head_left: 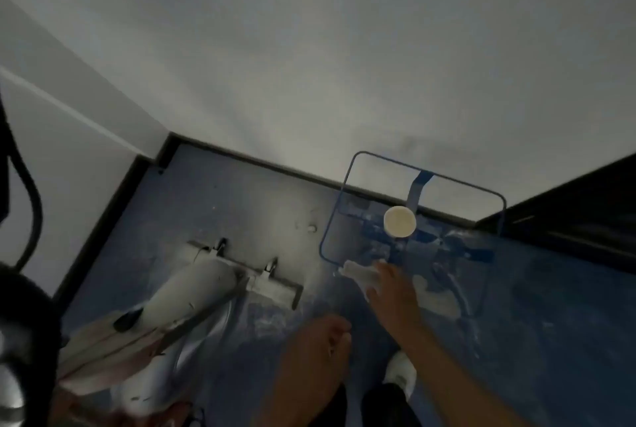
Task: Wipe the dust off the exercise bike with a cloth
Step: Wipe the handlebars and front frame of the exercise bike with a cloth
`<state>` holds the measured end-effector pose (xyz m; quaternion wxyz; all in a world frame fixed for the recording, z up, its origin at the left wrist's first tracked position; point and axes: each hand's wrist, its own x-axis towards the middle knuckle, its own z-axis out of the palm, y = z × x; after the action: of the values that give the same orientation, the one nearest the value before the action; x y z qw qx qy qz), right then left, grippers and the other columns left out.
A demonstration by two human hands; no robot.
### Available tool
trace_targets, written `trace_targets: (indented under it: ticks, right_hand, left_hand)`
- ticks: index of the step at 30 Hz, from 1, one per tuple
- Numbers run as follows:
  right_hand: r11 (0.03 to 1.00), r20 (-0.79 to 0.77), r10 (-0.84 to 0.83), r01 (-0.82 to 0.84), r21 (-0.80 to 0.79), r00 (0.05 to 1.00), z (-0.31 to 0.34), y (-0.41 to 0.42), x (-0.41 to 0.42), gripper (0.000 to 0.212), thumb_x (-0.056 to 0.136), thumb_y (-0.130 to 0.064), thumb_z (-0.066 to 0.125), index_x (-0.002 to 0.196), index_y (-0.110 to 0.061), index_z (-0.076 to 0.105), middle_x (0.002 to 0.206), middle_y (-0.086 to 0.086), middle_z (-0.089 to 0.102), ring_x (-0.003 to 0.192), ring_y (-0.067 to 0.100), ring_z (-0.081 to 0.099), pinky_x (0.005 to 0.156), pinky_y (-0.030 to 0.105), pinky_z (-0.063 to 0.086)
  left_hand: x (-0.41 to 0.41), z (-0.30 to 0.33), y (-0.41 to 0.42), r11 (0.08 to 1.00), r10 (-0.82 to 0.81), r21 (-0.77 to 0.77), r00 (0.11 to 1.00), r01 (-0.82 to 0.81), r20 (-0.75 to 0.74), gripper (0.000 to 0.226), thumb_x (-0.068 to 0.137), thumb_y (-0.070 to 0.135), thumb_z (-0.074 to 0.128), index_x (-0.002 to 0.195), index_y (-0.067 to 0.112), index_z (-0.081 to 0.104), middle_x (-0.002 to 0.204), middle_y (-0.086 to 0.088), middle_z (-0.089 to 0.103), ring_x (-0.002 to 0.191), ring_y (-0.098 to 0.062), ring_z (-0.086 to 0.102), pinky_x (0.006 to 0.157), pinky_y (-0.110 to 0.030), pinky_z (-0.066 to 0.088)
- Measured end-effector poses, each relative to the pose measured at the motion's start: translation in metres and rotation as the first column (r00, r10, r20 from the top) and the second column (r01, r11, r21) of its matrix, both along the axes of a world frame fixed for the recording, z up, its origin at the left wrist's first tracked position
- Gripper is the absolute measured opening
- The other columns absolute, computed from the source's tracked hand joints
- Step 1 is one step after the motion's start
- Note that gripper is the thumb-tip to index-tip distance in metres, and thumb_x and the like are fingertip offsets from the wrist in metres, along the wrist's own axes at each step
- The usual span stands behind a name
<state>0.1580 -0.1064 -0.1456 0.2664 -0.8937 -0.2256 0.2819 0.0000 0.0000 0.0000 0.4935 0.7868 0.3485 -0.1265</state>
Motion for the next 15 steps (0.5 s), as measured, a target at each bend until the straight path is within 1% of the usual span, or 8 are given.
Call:
trace_targets:
  ticks: [2,4,6,8,10,12,13,15]
  right_hand:
    - [0.997,0.016,0.001,0.0,-0.075,1.0,-0.017,0.005,0.003,0.044,0.092,-0.017,0.073,0.133,-0.006,0.062,0.128,0.014,0.065,0.113,0.036,0.063,0.096,0.045,0.051]
    - [0.992,0.021,-0.032,0.034,-0.12,0.999,-0.029,0.007,0.004,0.034,0.091,-0.014,0.073,0.123,-0.004,0.068,0.117,0.017,0.069,0.103,0.038,0.067,0.089,0.045,0.054]
    - [0.991,0.028,-0.079,0.081,-0.106,0.997,-0.039,0.007,0.002,0.025,0.089,-0.009,0.073,0.114,-0.002,0.072,0.107,0.018,0.07,0.096,0.038,0.067,0.084,0.044,0.053]
    - [0.993,0.052,-0.096,0.1,-0.068,0.994,-0.04,0.005,0.001,0.02,0.087,-0.006,0.074,0.107,-0.001,0.073,0.099,0.017,0.07,0.091,0.036,0.067,0.08,0.042,0.052]
    - [0.992,0.024,-0.127,0.128,-0.013,0.992,-0.034,0.004,0.001,0.016,0.089,-0.003,0.072,0.105,-0.002,0.073,0.096,0.013,0.069,0.089,0.031,0.065,0.078,0.04,0.051]
    - [0.985,-0.013,-0.16,0.161,0.067,0.987,-0.019,0.004,-0.002,0.01,0.091,-0.002,0.069,0.1,-0.006,0.071,0.092,0.006,0.064,0.086,0.026,0.062,0.075,0.038,0.05]
    - [0.978,-0.029,-0.18,0.182,0.101,0.983,-0.01,0.005,-0.003,0.008,0.092,-0.002,0.067,0.097,-0.007,0.069,0.091,0.004,0.062,0.085,0.025,0.061,0.073,0.038,0.049]
    - [0.96,-0.062,-0.233,0.24,0.144,0.97,0.012,0.007,-0.001,0.006,0.094,-0.003,0.065,0.097,-0.008,0.067,0.09,0.003,0.061,0.084,0.023,0.06,0.072,0.035,0.047]
  left_hand:
    - [-0.003,-0.014,0.006,0.999,0.02,0.041,1.0,-0.02,-0.006,0.011,0.099,0.027,0.058,0.107,0.031,0.065,0.093,0.021,0.062,0.089,0.011,0.06,0.074,-0.004,0.041]
    - [-0.005,-0.022,0.014,0.997,0.015,0.072,1.0,-0.014,-0.013,0.012,0.1,0.027,0.057,0.108,0.028,0.066,0.09,0.025,0.06,0.089,0.015,0.058,0.076,-0.002,0.039]
    - [-0.006,-0.025,0.019,0.997,0.012,0.076,1.0,-0.011,-0.018,0.01,0.101,0.028,0.057,0.107,0.031,0.065,0.088,0.027,0.059,0.089,0.018,0.057,0.076,-0.002,0.038]
    - [-0.005,-0.025,0.025,0.998,0.029,0.055,0.999,-0.028,-0.021,0.01,0.101,0.028,0.057,0.105,0.035,0.061,0.087,0.025,0.062,0.087,0.016,0.058,0.075,-0.003,0.04]
    - [-0.004,-0.025,0.031,0.996,0.076,0.041,0.997,-0.075,-0.017,0.012,0.1,0.026,0.058,0.101,0.038,0.06,0.084,0.02,0.063,0.085,0.013,0.06,0.074,-0.004,0.041]
    - [-0.004,-0.019,0.036,0.994,0.082,0.071,0.997,-0.081,-0.01,0.016,0.099,0.024,0.059,0.097,0.04,0.058,0.081,0.02,0.063,0.083,0.014,0.06,0.072,-0.004,0.04]
    - [-0.005,-0.015,0.037,0.994,0.077,0.078,0.997,-0.076,-0.012,0.017,0.1,0.025,0.059,0.096,0.04,0.057,0.081,0.02,0.062,0.081,0.013,0.059,0.071,-0.004,0.04]
    - [-0.004,-0.007,0.038,0.996,0.072,0.059,0.997,-0.071,-0.024,0.009,0.101,0.027,0.057,0.098,0.035,0.058,0.086,0.018,0.062,0.083,0.01,0.059,0.074,-0.005,0.041]
